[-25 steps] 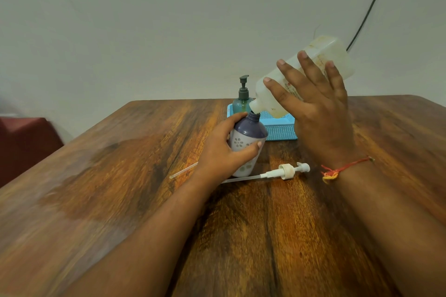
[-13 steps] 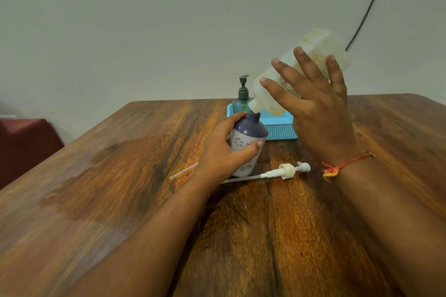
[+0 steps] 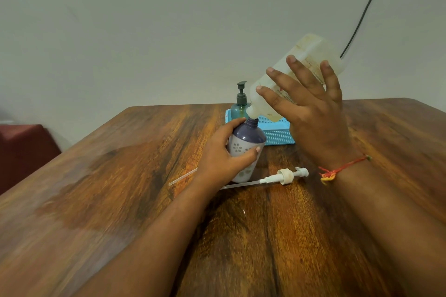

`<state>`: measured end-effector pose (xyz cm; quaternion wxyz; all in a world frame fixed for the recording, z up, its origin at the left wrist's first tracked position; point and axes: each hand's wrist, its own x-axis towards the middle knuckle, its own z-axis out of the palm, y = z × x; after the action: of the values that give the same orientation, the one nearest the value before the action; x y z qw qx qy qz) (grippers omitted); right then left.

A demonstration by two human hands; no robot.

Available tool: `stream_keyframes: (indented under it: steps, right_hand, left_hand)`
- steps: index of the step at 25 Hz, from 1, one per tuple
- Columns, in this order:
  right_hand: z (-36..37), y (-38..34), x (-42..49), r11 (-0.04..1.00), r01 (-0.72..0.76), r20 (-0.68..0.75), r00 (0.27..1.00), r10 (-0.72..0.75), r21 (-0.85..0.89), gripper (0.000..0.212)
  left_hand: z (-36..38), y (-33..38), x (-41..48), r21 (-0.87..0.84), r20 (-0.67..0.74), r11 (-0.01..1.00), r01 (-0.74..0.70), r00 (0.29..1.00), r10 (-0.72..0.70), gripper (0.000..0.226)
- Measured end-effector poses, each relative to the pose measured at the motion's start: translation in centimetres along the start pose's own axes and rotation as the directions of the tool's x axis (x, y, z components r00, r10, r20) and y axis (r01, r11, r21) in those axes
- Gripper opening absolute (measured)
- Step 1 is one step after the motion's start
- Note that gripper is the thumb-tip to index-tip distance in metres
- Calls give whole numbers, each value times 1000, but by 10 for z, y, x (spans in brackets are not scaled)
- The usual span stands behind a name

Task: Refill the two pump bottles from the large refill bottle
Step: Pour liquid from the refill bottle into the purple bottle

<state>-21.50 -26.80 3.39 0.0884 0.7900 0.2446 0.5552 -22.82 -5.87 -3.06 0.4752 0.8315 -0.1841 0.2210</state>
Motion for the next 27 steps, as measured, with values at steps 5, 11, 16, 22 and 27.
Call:
stream_keyframes:
  steps: [5, 11, 16, 22, 27]
  right_hand:
    - [-1, 4, 10, 998, 70, 10, 997, -70, 0, 53]
    - [-3, 14, 21, 981, 191, 17, 981, -191, -19, 54]
    - [-2, 19, 32, 955, 292, 21, 956, -291, -55, 45]
    - [-5, 23, 43, 914, 399, 47, 917, -397, -69, 45]
    - [-10, 24, 50, 890, 453, 68, 891, -449, -50, 48]
  left_hand:
    - [0, -1, 0, -22, -2, 1000, 11, 1000, -11, 67]
    - [0, -2, 1, -27, 7, 999, 24, 1000, -24, 70]
    - [-1, -4, 2, -32, 18, 999, 31, 999, -30, 71]
    - [-3, -3, 1, -57, 11, 998, 35, 999, -34, 69]
    - [-3, -2, 1, -43, 9, 998, 37, 999, -37, 69]
